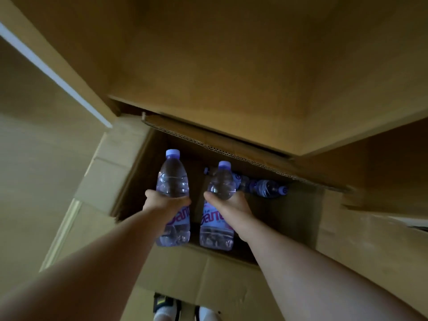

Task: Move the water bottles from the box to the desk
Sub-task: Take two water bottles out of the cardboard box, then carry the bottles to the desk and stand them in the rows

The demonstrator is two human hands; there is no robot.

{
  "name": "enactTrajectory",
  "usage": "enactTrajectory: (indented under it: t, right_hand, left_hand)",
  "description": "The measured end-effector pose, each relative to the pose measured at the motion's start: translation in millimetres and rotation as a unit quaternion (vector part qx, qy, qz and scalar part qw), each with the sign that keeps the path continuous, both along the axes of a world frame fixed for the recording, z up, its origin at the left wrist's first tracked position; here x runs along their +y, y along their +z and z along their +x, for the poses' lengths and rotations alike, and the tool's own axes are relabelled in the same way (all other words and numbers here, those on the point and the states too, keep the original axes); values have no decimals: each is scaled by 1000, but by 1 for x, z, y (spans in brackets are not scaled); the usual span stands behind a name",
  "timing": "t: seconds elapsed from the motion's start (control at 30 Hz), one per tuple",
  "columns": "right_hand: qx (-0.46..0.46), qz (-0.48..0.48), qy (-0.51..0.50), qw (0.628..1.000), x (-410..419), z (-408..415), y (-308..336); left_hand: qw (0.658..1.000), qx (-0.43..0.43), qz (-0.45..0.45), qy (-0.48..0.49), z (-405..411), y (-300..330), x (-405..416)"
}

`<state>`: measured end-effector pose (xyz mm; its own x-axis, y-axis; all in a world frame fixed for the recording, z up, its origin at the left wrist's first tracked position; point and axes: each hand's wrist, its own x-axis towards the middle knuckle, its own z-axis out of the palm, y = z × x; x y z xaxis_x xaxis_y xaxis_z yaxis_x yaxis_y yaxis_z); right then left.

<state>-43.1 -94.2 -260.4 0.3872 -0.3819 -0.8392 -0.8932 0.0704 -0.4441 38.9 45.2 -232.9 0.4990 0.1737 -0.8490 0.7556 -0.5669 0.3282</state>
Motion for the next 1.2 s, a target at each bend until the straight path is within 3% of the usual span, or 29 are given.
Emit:
enactTrajectory:
  t: [0.2, 0.63, 1.0, 1.2]
  right_hand:
    - [-40, -45, -6, 998, 53, 4, 87]
    - [-120, -95, 154, 976, 199, 49, 254]
    - [-215, -117, 310, 918, 372, 98, 372]
    - [-255, -80, 384, 884, 451, 110, 418]
  left_hand:
    - [998, -58, 7, 22, -2, 74, 55]
    - [969, -149, -17, 196, -10, 248, 210]
    - [928, -218, 27, 302, -23, 365, 385]
    - [893, -237, 60, 377, -47, 415, 468]
